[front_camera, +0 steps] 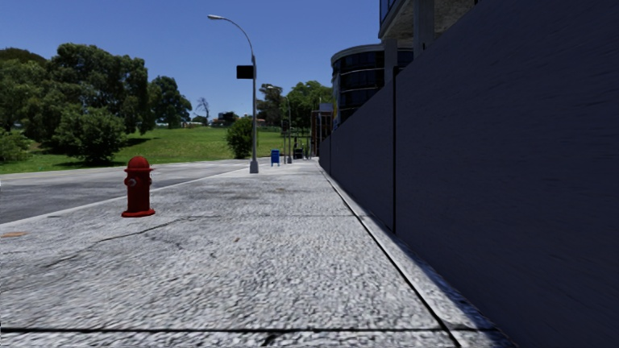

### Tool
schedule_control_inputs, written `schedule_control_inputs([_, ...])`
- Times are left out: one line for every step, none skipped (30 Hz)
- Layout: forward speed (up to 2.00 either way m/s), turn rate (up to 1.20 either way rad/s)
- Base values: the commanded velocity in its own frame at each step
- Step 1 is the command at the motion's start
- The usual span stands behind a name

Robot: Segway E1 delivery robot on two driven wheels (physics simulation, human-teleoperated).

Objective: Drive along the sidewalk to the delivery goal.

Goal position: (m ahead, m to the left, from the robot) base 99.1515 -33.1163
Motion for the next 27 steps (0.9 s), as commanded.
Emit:
schedule_control_inputs([1.61, 0.00])
schedule_control_inputs([1.61, 0.00])
schedule_control_inputs([1.61, 0.00])
schedule_control_inputs([1.61, 0.00])
schedule_control_inputs([1.61, 0.00])
schedule_control_inputs([1.61, 0.00])
schedule_control_inputs([1.61, 0.00])
schedule_control_inputs([1.61, 0.00])
schedule_control_inputs([1.61, 0.00])
schedule_control_inputs([1.61, 0.00])
schedule_control_inputs([1.61, 0.00])
schedule_control_inputs([1.61, 0.00])
schedule_control_inputs([1.61, 0.00])
schedule_control_inputs([1.62, 0.00])
schedule_control_inputs([1.62, 0.00])
schedule_control_inputs([1.62, 0.00])
schedule_control_inputs([1.62, 0.00])
schedule_control_inputs([1.63, 0.00])
schedule_control_inputs([1.63, 0.00])
schedule_control_inputs([1.63, 0.00])
schedule_control_inputs([1.63, 0.00])
schedule_control_inputs([1.63, 0.00])
schedule_control_inputs([1.63, 0.00])
schedule_control_inputs([1.61, 0.00])
schedule_control_inputs([1.57, 0.00])
schedule_control_inputs([1.56, 0.00])
schedule_control_inputs([1.56, 0.00])
